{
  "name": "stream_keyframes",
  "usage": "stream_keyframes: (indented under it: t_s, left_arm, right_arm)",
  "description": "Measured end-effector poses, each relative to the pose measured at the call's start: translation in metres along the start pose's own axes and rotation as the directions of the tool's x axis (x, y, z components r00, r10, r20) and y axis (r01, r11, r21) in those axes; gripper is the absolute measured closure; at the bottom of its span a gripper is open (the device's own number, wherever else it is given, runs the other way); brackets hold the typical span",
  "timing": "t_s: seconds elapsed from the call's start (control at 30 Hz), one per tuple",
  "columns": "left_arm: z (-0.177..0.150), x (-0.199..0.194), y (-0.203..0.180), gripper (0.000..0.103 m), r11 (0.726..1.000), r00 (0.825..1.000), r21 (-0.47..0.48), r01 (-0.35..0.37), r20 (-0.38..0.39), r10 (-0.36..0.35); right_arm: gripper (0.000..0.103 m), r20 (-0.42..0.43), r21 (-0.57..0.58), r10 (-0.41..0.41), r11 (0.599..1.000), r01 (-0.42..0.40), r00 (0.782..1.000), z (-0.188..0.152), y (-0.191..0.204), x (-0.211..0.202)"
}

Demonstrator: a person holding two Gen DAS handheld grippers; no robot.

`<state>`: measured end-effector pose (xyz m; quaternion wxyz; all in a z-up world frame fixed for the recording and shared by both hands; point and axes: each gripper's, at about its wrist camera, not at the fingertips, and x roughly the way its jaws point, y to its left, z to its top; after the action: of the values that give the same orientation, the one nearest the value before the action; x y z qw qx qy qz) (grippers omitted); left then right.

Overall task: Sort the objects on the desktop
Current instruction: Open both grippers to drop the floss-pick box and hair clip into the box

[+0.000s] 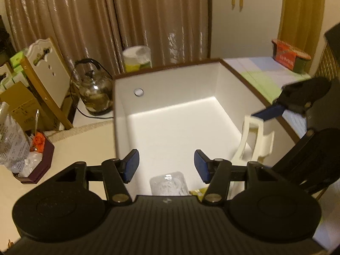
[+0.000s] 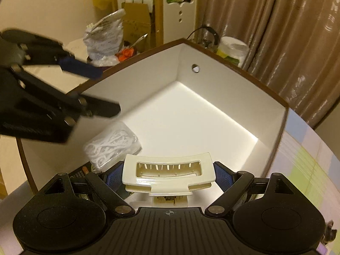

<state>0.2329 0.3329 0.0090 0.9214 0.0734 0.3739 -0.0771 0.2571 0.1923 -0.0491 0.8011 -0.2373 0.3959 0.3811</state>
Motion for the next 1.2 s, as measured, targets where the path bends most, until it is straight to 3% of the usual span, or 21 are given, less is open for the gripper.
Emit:
stream_keyframes:
  t_s: [0.2, 0.67, 0.83, 0.9, 1.2]
  left_arm:
    - [0.005, -0.015, 0.006, 0.05, 1.0, 1.0, -0.016, -0.007, 0.026, 0.007]
    - [-0.004, -0.026, 0.014, 0.05, 0.999, 1.0, -0.046, -0.018, 0.014, 0.018]
    - [-0.006, -0.026, 0.015, 0.05, 0.999, 1.0, -0.048, -0.021, 0.006, 0.022]
    - [-0.006, -0.027, 0.015, 0.05, 0.999, 1.0, -0.049, -0.022, 0.007, 0.022]
    - [-0.007, -0.032, 0.013, 0.05, 0.998, 0.999, -0.05, -0.028, 0.016, 0.029]
  right_arm:
    - [0.017, -0.059, -0.028, 0.04, 0.999, -0.041, 0.997, 0.009, 0.006, 0.023]
    - [0.016, -0.08, -0.071, 0.047, 0.996, -0.053, 0.996, 0.008, 0.021, 0.037]
    - [0.016, -0.073, -0.084, 0.042, 0.995, -0.048, 0.997, 0.007, 0.023, 0.035]
    - [0.0, -0.058, -0.097, 0.022, 0.995, -0.027, 0.998, 0.006, 0.025, 0.032]
    - [0.0, 0.023, -0.095, 0.014, 0.995, -0.012, 1.0, 0.004, 0.019, 0.007]
